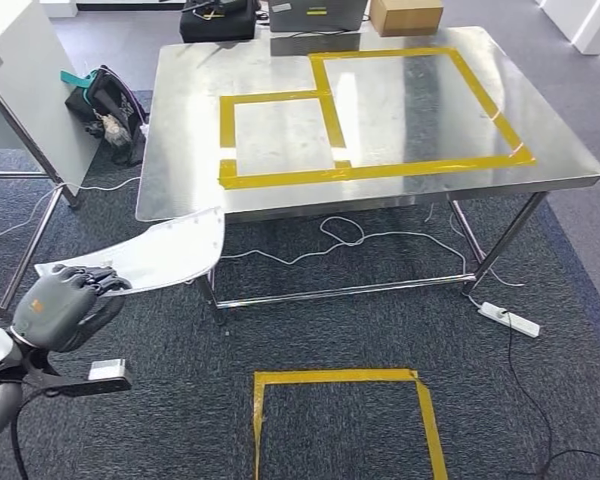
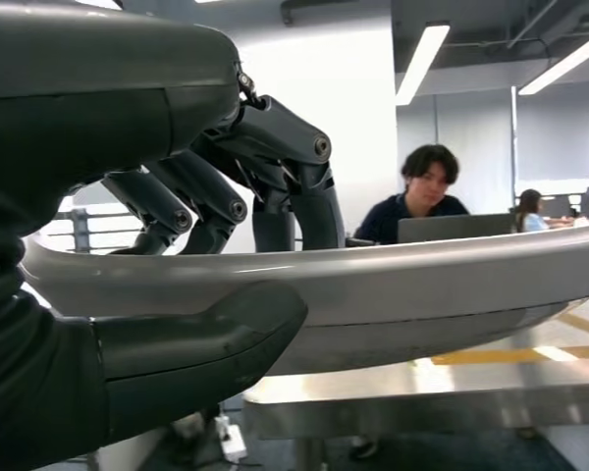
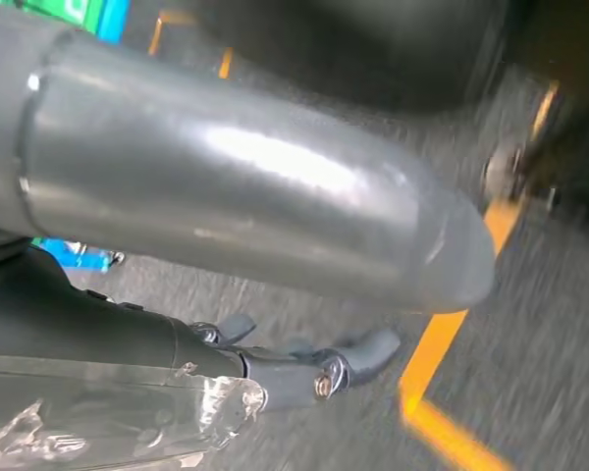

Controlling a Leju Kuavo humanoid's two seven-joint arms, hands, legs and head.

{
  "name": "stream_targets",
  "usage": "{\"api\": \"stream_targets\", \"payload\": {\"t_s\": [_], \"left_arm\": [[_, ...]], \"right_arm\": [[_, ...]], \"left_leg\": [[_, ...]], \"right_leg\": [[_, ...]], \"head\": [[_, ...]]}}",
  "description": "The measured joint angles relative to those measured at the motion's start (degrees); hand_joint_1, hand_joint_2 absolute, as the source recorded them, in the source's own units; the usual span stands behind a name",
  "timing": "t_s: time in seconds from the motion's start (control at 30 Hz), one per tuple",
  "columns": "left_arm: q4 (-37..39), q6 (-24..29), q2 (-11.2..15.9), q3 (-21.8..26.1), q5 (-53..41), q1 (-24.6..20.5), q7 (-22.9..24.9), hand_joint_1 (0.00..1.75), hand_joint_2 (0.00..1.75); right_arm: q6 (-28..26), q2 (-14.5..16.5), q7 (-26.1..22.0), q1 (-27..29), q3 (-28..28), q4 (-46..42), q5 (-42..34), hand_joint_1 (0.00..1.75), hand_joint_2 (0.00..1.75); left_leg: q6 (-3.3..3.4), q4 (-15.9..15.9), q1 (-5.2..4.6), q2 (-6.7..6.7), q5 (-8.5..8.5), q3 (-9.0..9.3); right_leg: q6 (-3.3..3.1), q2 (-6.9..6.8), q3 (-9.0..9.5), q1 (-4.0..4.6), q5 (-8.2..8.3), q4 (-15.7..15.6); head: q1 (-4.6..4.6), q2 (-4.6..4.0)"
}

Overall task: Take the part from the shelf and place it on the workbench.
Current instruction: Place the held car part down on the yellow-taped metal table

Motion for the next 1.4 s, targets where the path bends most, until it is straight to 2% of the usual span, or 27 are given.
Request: {"api": "stream_targets", "payload": {"t_s": [0.13,0.37,0.63,0.93,1.23,1.3,1.4], "left_arm": [[0.0,-2.6,-4.3,-2.7,3.1,-4.4,-0.1,1.75,1.75],[1.1,-5.4,-11.2,-6.7,8.0,-11.1,-0.3,1.75,1.75],[4.2,-7.0,-15.6,-9.6,10.1,-14.7,0.3,1.75,1.75],[6.2,-7.1,-16.3,-10.5,11.0,-15.1,0.4,1.75,1.75],[6.8,-7.7,-15.5,-10.5,10.4,-15.1,2.4,1.75,1.75],[6.8,-7.7,-15.0,-10.5,10.4,-14.8,3.3,1.75,1.75],[5.7,-6.9,-13.1,-9.9,10.8,-12.4,4.3,1.75,1.75]], "right_arm": [[-0.3,2.4,0.3,-0.2,0.4,0.3,0.2,0.0,0.0],[0.3,3.0,0.1,-0.2,0.8,0.4,0.0,0.0,0.0],[0.3,3.0,0.2,-0.1,0.8,0.4,-0.8,0.0,0.0],[0.1,3.0,2.8,-0.1,0.9,0.4,-0.4,0.0,0.0],[-3.8,3.0,6.7,0.0,1.0,0.4,-0.5,0.0,0.0],[-5.7,3.0,6.9,0.0,0.4,0.3,-3.9,0.0,0.0],[-9.0,3.0,6.1,0.1,-4.8,0.0,-16.3,0.0,0.0]], "left_leg": [[0.09,0.0,0.01,-0.03,0.08,-0.11],[0.17,0.0,0.02,-0.01,0.21,-0.13],[0.21,0.0,0.02,0.0,0.23,-0.14],[0.21,0.0,0.02,0.01,0.23,-0.17],[0.21,0.0,0.02,0.01,0.23,-0.18],[0.21,0.0,0.02,0.0,0.23,-0.18],[0.2,-0.1,0.02,0.06,0.21,-0.17]], "right_leg": [[0.17,-0.08,-0.11,0.0,-0.04,0.1],[0.26,0.02,-0.21,0.01,0.08,0.2],[0.26,0.04,-0.24,0.01,0.09,0.2],[0.26,0.04,-0.26,0.02,0.07,0.2],[0.26,0.03,-0.24,0.02,0.08,0.2],[0.26,0.04,-0.23,0.02,0.08,0.2],[0.25,0.13,-0.25,0.02,0.06,0.2]], "head": [[-0.02,0.0],[-0.01,0.0],[-0.01,0.0],[-0.01,0.0],[-0.01,0.0],[0.0,0.0],[-0.01,0.0]]}}
